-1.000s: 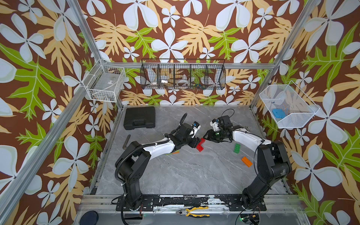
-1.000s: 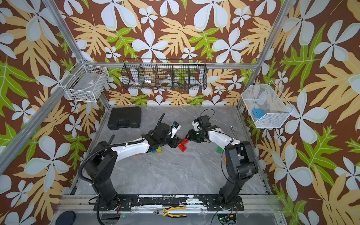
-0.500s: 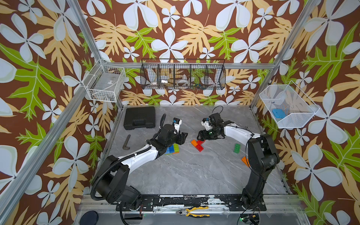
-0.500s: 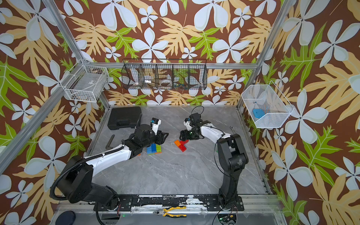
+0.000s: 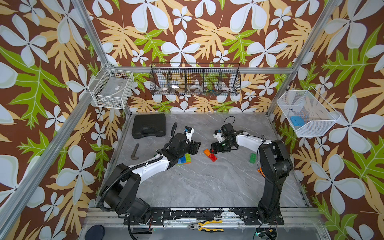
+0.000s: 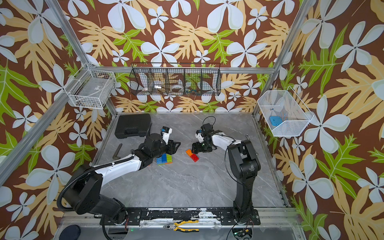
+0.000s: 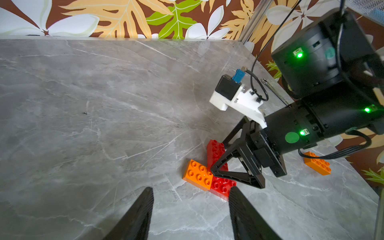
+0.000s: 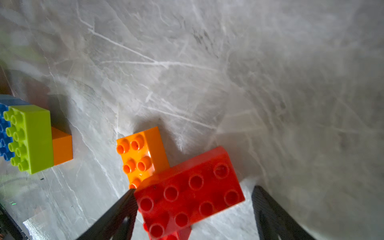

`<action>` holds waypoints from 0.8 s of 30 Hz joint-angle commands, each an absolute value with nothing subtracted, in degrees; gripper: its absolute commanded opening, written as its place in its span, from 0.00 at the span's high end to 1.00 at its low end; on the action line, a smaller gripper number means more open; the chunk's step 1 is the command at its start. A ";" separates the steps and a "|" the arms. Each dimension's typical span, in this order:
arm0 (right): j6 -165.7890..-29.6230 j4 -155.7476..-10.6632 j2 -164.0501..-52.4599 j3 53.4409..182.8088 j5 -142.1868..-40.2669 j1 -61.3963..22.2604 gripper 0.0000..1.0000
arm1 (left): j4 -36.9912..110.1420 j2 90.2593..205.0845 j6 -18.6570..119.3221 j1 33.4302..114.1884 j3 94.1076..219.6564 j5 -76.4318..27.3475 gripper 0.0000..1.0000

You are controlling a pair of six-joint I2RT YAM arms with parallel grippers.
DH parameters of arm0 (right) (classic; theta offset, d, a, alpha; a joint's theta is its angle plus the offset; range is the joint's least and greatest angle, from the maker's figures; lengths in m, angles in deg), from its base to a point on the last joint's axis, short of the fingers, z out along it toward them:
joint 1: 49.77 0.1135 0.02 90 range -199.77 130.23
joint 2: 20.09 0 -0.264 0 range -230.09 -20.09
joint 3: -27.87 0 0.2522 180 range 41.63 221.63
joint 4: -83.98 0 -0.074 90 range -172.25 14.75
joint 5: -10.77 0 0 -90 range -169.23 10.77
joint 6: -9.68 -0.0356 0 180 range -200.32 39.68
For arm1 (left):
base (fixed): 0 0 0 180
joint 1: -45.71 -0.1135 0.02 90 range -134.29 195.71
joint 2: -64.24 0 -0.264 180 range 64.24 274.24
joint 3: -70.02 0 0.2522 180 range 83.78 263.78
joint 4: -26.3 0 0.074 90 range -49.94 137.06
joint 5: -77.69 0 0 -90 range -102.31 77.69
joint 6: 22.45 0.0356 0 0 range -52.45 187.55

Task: Assemble a rectangle with lego
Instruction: Pick up the lego brick from the lego brick.

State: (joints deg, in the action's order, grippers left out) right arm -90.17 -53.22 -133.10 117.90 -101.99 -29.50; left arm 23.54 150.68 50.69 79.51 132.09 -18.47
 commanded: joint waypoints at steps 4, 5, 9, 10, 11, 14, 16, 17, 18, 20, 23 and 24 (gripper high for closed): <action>-89.29 -53.59 -134.52 118.89 -102.91 -29.40 0.17 | 21.77 151.08 50.24 79.46 132.60 -19.74 0.40; -89.28 -53.77 -134.61 118.97 -102.87 -29.44 0.17 | 21.78 151.16 50.33 79.46 132.64 -19.87 0.40; -89.35 -53.56 -135.13 119.76 -103.27 -29.38 0.22 | 22.13 151.39 50.41 79.47 132.82 -20.13 0.41; -89.33 -53.54 -135.05 119.77 -103.29 -29.38 0.25 | 22.20 151.34 50.50 79.46 132.82 -20.14 0.41; -89.37 -53.44 -134.83 119.68 -103.22 -29.39 0.27 | 22.30 151.34 50.59 79.46 132.82 -20.08 0.41; -89.53 -53.69 -133.73 118.99 -103.22 -29.40 0.32 | 22.30 151.25 50.59 79.46 132.60 -20.13 0.41; -89.85 -53.71 -132.93 118.71 -103.06 -29.46 0.33 | 22.21 151.33 50.59 79.46 132.56 -20.22 0.41; -89.94 -53.69 -132.65 118.79 -102.97 -29.40 0.34 | 22.22 151.34 50.61 79.46 132.56 -20.22 0.41; -90.22 -53.69 -132.15 118.80 -102.78 -29.45 0.35 | 22.22 151.34 50.60 79.46 132.56 -20.22 0.41; -90.80 -53.37 -131.18 119.06 -102.46 -29.40 0.36 | 22.30 151.18 50.59 79.46 132.56 -19.90 0.41; -92.17 -53.33 -128.70 118.94 -101.77 -29.39 0.38 | 22.48 150.32 50.35 79.46 132.22 -18.55 0.42; -93.11 -53.86 -127.74 118.37 -101.21 -29.23 0.39 | 22.55 150.05 50.09 79.46 132.04 -17.79 0.42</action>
State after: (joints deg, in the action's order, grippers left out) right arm -90.89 -53.90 -129.45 118.80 -102.74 -29.43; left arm 23.59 150.74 50.52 79.51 132.25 -19.58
